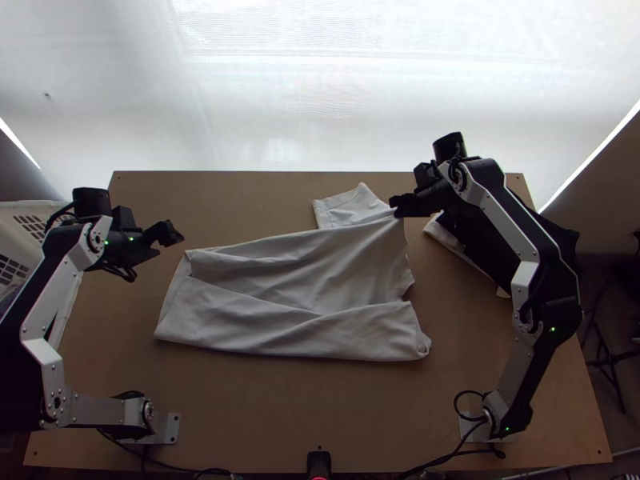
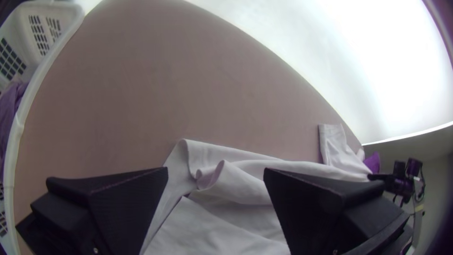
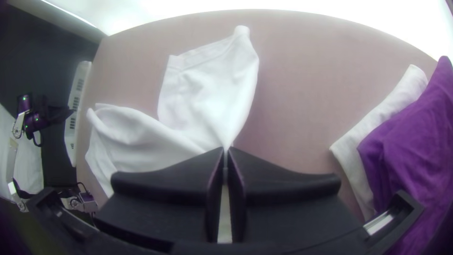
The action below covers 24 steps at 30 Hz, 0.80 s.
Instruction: Fold the t-shirt
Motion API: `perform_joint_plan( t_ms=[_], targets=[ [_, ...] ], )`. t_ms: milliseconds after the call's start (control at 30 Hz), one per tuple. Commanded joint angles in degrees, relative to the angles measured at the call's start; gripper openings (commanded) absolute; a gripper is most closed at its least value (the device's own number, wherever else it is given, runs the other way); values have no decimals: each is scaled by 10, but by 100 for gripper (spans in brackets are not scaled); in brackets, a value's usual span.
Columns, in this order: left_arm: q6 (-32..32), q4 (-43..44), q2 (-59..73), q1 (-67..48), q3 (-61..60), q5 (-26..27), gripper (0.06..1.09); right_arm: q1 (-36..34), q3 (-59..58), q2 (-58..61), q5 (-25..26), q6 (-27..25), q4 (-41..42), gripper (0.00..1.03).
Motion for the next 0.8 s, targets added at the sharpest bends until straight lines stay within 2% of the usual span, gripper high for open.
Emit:
perform_joint_plan(
  t_ms=[0, 467, 767],
  targets=[
    [-105, -78, 65, 50, 68, 20, 104, 1, -7, 0, 0, -3, 0, 3],
    [-313, -105, 175, 32, 122, 99, 104, 7, -10, 4, 5, -3, 1, 3],
    [-337, -134, 202, 27, 129, 108, 104, -2, -11, 4, 7, -4, 0, 3]
  ],
)
